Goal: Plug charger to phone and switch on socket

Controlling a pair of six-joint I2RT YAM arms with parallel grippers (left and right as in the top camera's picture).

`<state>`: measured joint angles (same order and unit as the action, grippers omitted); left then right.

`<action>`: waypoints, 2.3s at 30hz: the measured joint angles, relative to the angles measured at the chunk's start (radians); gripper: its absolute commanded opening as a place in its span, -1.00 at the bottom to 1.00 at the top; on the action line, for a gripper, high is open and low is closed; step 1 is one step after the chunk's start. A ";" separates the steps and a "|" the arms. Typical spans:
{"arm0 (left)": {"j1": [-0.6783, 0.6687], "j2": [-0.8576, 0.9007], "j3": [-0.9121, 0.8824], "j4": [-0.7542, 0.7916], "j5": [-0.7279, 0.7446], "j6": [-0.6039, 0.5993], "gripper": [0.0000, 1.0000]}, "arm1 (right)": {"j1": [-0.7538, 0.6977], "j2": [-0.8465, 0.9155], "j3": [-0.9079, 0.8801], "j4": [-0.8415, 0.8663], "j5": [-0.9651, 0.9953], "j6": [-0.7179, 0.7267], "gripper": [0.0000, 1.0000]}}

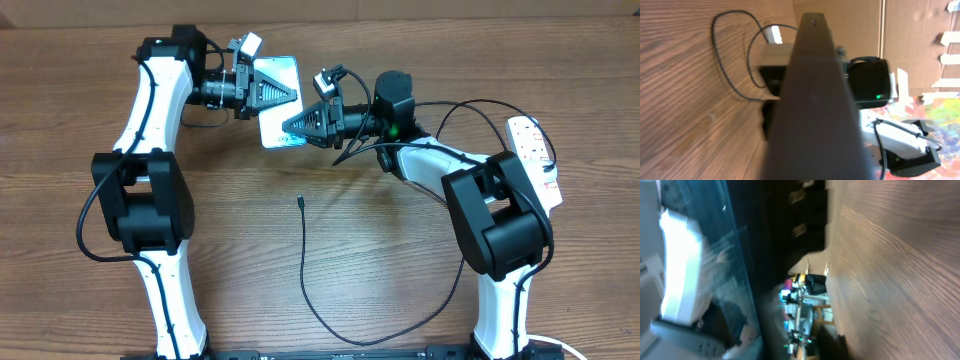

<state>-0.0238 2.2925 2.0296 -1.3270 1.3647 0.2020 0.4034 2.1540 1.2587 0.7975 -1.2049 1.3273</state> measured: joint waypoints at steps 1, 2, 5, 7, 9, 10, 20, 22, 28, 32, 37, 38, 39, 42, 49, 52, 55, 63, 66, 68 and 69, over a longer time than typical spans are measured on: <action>-0.011 0.000 0.000 0.000 0.000 0.001 -0.92 | 0.004 0.002 0.000 -0.009 0.005 0.002 0.25; -0.023 0.000 0.000 0.000 0.000 0.000 -0.92 | 0.006 0.004 0.000 -0.010 0.011 0.002 0.47; -0.051 0.000 0.001 -0.001 -0.038 -0.013 -0.91 | 0.014 0.007 -0.002 -0.041 0.014 -0.023 0.74; -0.055 0.000 0.001 0.000 -0.080 -0.030 -0.92 | 0.011 0.009 -0.002 -0.077 0.008 -0.048 0.82; -0.054 0.000 0.001 -0.001 -0.138 -0.048 -0.91 | 0.010 0.011 -0.002 -0.109 0.008 -0.072 0.90; -0.052 0.000 0.001 -0.001 -0.168 -0.057 -0.92 | 0.010 0.012 -0.002 -0.122 0.006 -0.085 0.93; -0.002 0.000 0.001 -0.043 -0.322 -0.097 -0.92 | -0.060 0.018 -0.002 -0.214 -0.069 -0.186 1.00; 0.015 0.000 0.001 -0.065 -0.339 -0.103 -0.92 | -0.076 0.018 -0.001 -0.293 -0.075 -0.222 1.00; 0.062 0.000 0.001 -0.156 -0.365 -0.121 -0.92 | -0.095 0.018 0.000 -0.735 0.019 -0.423 0.81; 0.081 0.000 0.001 -0.190 -0.375 -0.114 -0.91 | -0.091 0.018 -0.002 -0.913 0.143 -0.550 0.60; 0.077 0.000 0.001 -0.207 -0.378 -0.094 -0.91 | -0.089 0.018 0.000 -1.017 0.269 -0.646 0.23; 0.075 0.000 0.000 -0.210 -0.379 -0.090 -0.91 | -0.089 0.016 0.002 -1.027 0.278 -0.644 0.16; 0.071 0.000 -0.003 -0.212 -0.379 -0.087 -0.92 | -0.088 0.016 0.004 -1.048 0.294 -0.669 0.12; 0.060 0.000 -0.022 -0.215 -0.378 -0.065 -0.91 | -0.087 0.002 0.008 -1.091 0.344 -0.696 -0.01; 0.045 0.000 -0.117 -0.310 -0.285 0.093 -0.92 | -0.088 -0.080 0.008 -1.250 0.550 -0.738 -0.23; 0.043 0.000 -0.171 -0.354 -0.225 0.203 -0.91 | -0.085 -0.158 0.007 -1.346 0.684 -0.751 -0.54; 0.037 0.000 -0.235 -0.351 -0.179 0.287 -0.91 | -0.072 -0.248 0.007 -1.415 0.809 -0.758 -0.92; 0.028 0.000 -0.380 -0.237 -0.068 0.372 -0.92 | 0.044 -0.331 0.007 -1.457 0.934 -0.755 -0.92; 0.027 0.000 -0.412 -0.216 -0.042 0.378 -0.92 | 0.061 -0.331 0.007 -1.455 0.916 -0.750 -0.17; 0.027 0.000 -0.422 -0.200 -0.031 0.379 -0.92 | 0.063 -0.331 0.007 -1.457 0.906 -0.750 0.06; 0.027 0.000 -0.427 -0.193 -0.028 0.380 -0.91 | 0.063 -0.331 0.007 -1.455 0.903 -0.753 0.18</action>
<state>0.0029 2.2925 1.6028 -1.5196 1.3369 0.5823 0.4664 1.8233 1.2659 -0.6571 -0.3023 0.5743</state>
